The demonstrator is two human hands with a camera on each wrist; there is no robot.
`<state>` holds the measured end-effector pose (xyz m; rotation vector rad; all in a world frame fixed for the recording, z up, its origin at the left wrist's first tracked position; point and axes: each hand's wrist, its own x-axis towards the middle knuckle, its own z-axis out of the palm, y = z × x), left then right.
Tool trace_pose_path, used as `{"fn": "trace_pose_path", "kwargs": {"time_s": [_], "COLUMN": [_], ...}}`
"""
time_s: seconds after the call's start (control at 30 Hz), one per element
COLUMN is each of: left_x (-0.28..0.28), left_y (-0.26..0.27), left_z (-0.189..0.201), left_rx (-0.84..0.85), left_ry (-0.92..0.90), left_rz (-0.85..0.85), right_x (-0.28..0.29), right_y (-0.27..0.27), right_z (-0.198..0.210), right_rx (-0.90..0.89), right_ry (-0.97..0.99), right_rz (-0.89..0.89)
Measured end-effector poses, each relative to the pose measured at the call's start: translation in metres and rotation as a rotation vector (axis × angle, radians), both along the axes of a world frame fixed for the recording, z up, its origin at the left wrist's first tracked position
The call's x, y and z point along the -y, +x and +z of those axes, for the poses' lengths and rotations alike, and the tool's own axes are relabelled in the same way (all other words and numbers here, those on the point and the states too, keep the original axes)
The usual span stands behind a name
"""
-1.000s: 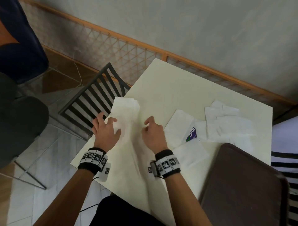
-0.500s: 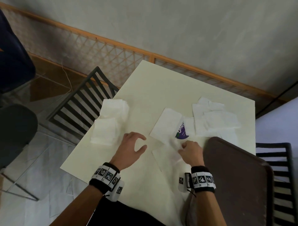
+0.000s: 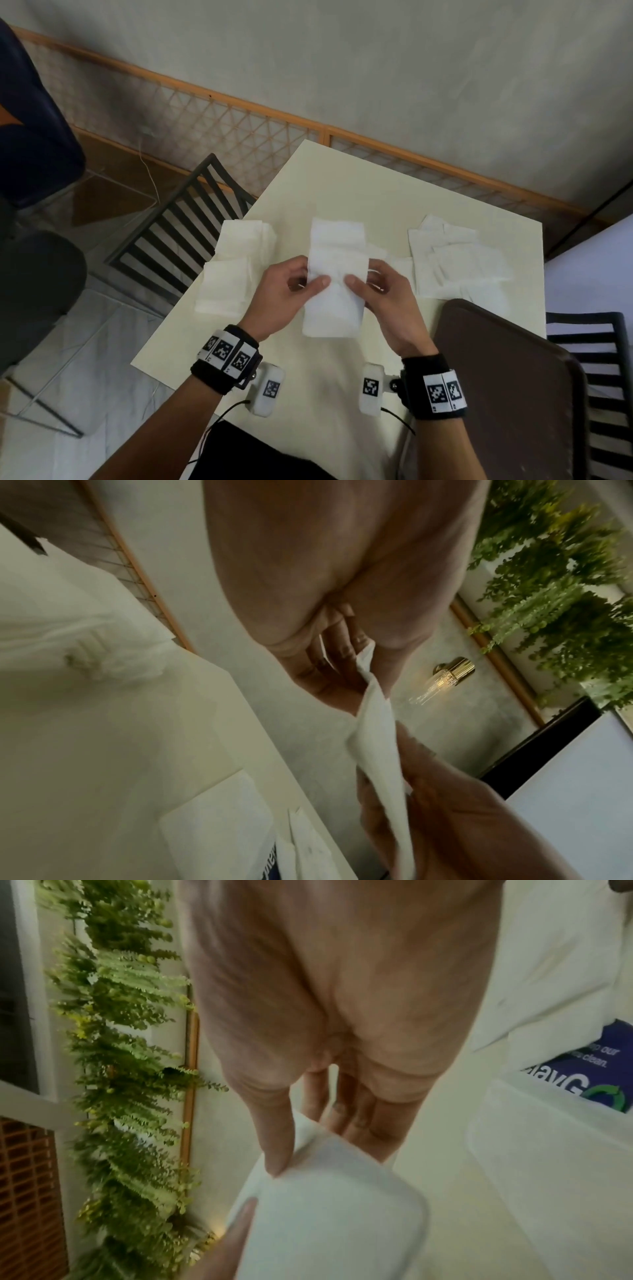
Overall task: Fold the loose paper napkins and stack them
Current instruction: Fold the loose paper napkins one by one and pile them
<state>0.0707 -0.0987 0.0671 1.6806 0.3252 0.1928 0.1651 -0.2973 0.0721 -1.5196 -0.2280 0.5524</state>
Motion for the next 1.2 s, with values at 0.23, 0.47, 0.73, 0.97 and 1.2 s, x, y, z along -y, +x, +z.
{"fn": "trace_pose_path", "kwargs": {"time_s": [0.23,0.47,0.73,0.97,1.2], "left_x": [-0.009,-0.011,-0.005,-0.005,-0.008], "left_y": [-0.001,-0.002,-0.004,-0.017,-0.029], "left_z": [0.018,0.022,0.031,0.033,0.030], "left_rx": [0.118,0.186,0.157,0.188,0.227], "left_ry": [0.043,0.028,-0.113,0.062,0.210], "left_rz": [-0.006,-0.042,-0.021,-0.100,-0.014], "right_x": [-0.008,-0.009,-0.008,-0.019,-0.063], "right_y": [-0.006,-0.003,-0.007,-0.012,-0.020], "right_z": [-0.010,-0.009,-0.007,0.015,-0.001], "right_rx": [0.009,-0.042,-0.031,0.252,0.670], "right_ry": [0.186,0.339,0.347,-0.005,-0.347], "right_rz": [-0.050,-0.098,-0.088,-0.014,0.095]}}
